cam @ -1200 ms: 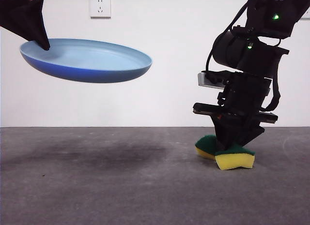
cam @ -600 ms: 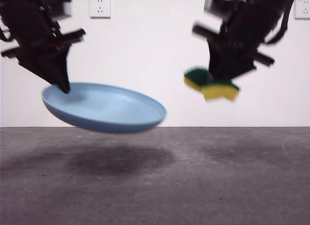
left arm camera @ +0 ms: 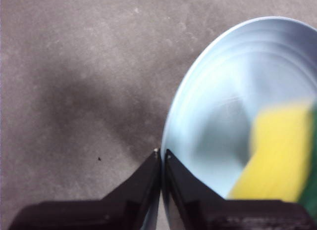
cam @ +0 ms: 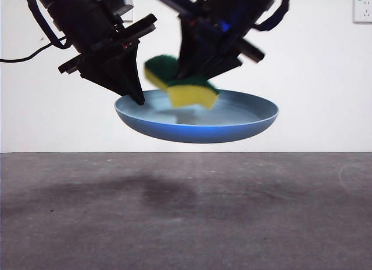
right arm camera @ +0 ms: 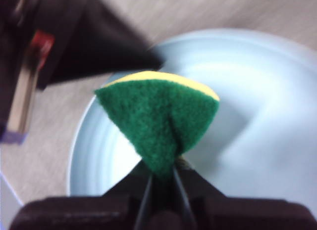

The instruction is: Pick up the plate,pick up the cloth,clean the plate with the cloth

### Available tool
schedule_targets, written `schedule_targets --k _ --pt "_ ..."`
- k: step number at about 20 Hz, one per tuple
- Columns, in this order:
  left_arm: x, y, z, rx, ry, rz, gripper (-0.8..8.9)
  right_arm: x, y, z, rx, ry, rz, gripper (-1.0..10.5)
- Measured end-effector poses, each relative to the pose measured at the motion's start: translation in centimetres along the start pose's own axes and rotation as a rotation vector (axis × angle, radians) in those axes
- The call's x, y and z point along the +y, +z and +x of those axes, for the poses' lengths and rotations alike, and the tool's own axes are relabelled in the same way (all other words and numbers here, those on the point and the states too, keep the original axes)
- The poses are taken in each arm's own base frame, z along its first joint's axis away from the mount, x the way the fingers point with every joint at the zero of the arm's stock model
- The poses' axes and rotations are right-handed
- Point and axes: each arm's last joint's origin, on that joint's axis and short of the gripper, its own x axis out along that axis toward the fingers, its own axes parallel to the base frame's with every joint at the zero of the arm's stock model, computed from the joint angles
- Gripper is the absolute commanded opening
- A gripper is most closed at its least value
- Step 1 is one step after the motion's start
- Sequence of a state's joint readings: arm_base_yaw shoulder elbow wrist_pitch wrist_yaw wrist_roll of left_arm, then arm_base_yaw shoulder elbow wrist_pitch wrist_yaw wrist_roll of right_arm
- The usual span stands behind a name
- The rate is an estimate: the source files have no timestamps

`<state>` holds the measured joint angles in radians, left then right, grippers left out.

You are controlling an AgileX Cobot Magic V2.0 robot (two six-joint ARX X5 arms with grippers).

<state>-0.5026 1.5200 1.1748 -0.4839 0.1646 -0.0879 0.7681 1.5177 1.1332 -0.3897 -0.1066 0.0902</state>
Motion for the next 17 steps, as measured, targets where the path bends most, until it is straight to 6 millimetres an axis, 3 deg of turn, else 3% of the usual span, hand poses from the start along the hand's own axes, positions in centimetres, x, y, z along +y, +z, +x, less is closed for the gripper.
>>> schedule_targets --k 3,7,10,12,17 --pt "0.0 0.0 0.0 0.000 0.000 -0.010 -0.09 1.6 -1.1 1.9 0.086 0.029 -0.029 -0.1" --pt "0.0 -0.2 0.0 0.019 -0.001 -0.011 -0.09 2.5 -3.0 1.9 0.270 -0.052 -0.090 -0.1" --pt "-0.1 -0.2 0.0 0.025 -0.005 -0.013 -0.09 0.5 -3.7 1.3 0.356 -0.327 -0.145 -0.1" --pt "-0.1 -0.2 0.0 0.028 -0.046 -0.015 -0.09 -1.8 -3.1 1.0 0.324 -0.496 -0.137 -0.1" --pt "-0.3 -0.2 0.0 0.031 -0.119 -0.032 -0.09 -4.9 -1.5 0.9 0.170 -0.483 -0.037 -0.1"
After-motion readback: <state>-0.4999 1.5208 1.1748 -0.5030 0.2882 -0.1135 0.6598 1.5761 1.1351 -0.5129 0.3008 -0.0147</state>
